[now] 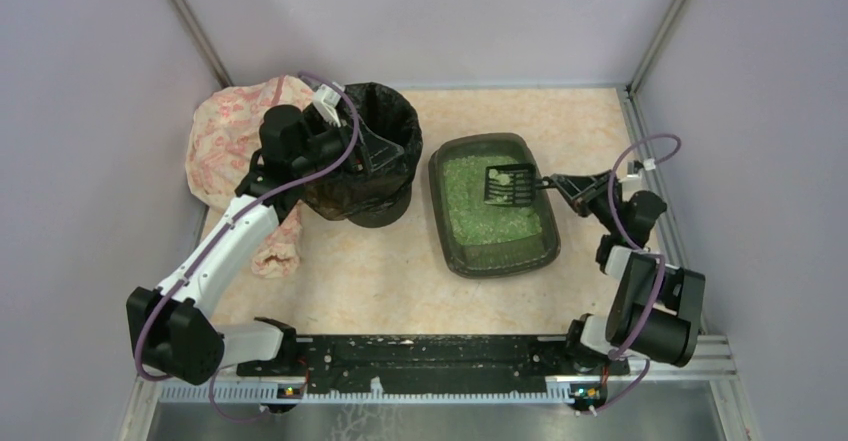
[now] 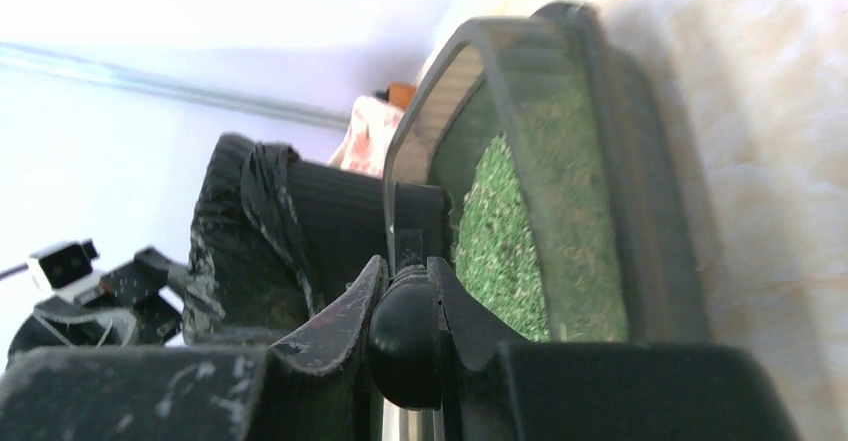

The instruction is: Clean the litter box

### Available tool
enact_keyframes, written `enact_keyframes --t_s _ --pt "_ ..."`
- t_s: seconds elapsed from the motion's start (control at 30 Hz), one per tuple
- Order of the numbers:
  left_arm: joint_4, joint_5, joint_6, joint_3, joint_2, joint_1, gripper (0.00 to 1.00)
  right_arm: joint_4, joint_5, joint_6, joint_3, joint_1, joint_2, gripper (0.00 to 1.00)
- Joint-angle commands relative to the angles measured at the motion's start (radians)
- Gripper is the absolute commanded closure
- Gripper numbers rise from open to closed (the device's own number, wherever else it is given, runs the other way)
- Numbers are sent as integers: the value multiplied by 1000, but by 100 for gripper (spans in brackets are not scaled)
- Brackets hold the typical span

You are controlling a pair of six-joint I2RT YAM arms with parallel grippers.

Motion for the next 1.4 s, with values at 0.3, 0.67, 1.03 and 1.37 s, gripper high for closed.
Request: enact_keyframes --t_s 0.3,0.67,1.03,1.37 --pt "31 5 6 -2 3 -13 19 11 41 -35 1 -41 -73 100" --pt "-5 24 45 35 -11 -46 19 -65 92 33 42 -29 -139 100" --pt "-11 34 58 52 -63 -47 18 -416 257 74 305 69 -240 100" --pt "-23 10 73 56 -111 -47 18 -524 370 120 541 213 -181 100"
